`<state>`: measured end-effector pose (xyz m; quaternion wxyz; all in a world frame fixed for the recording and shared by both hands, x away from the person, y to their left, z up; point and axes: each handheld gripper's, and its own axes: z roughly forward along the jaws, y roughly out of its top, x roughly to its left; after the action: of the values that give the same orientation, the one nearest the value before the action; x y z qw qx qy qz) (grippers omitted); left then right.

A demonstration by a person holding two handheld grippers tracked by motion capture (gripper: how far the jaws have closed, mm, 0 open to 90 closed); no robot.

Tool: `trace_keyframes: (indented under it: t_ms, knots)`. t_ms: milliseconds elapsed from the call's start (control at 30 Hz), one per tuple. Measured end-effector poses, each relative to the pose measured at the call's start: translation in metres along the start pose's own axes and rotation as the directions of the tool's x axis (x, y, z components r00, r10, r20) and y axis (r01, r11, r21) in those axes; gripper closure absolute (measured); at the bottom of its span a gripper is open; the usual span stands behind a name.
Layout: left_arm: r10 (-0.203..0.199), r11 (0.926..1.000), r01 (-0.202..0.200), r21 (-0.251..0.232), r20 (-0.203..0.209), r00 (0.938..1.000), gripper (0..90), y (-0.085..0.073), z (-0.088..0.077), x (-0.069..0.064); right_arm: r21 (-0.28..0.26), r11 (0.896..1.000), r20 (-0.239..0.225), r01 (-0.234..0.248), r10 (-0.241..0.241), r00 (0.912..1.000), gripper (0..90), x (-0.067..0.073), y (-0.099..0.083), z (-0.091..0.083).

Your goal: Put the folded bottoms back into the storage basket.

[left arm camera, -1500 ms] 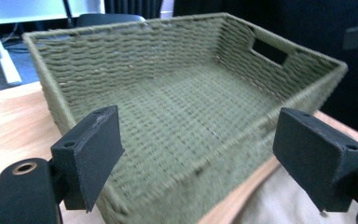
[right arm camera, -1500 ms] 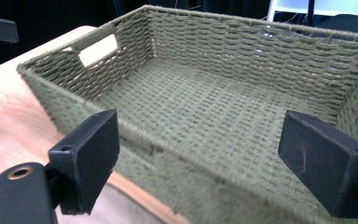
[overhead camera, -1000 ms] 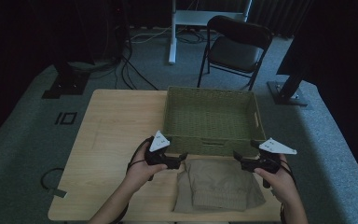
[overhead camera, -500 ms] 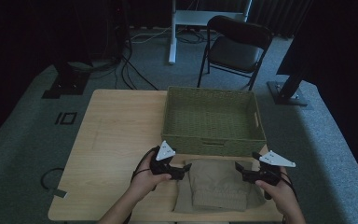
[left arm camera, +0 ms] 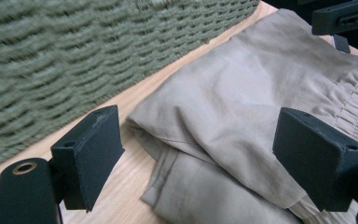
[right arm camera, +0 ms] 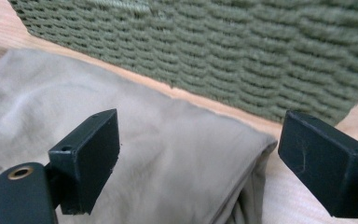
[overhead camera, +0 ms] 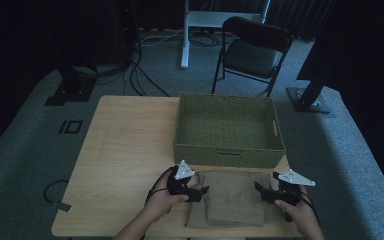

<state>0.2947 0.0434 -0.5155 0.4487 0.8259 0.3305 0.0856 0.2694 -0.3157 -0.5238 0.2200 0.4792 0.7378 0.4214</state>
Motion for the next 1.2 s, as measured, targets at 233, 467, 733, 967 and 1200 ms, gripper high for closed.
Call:
trace_keyframes:
  t_ms: [233, 467, 733, 967, 1200]
  knots:
    - [-0.030, 0.9982, 0.030, 0.052, -0.007, 0.9995, 16.5, -0.007, 0.014, -0.002, 0.040, 0.999, -0.002, -0.023, 0.023, 0.9997, 12.2, -0.002, -0.014, 0.003]
    - [-0.034, 0.9951, 0.035, 0.092, -0.010, 0.9994, 16.5, -0.010, 0.022, 0.001, 0.060, 0.997, 0.009, -0.052, 0.052, 0.9986, 12.2, -0.002, -0.022, 0.009]
    - [-0.057, 0.9890, 0.062, 0.134, -0.043, 0.9975, 16.1, -0.015, 0.033, 0.001, 0.108, 0.993, 0.019, -0.038, 0.036, 0.9992, 12.1, 0.000, -0.026, 0.016]
    - [0.011, 0.9938, -0.005, 0.111, -0.057, 0.9983, 15.0, -0.015, 0.041, -0.002, 0.144, 0.989, 0.016, -0.012, 0.009, 0.9998, 12.3, 0.002, -0.025, 0.019]
    - [0.042, 0.9915, -0.030, 0.127, -0.087, 0.9953, 14.3, -0.013, 0.047, -0.007, 0.152, 0.988, 0.024, -0.003, -0.001, 0.9997, 12.9, 0.003, -0.025, 0.020]
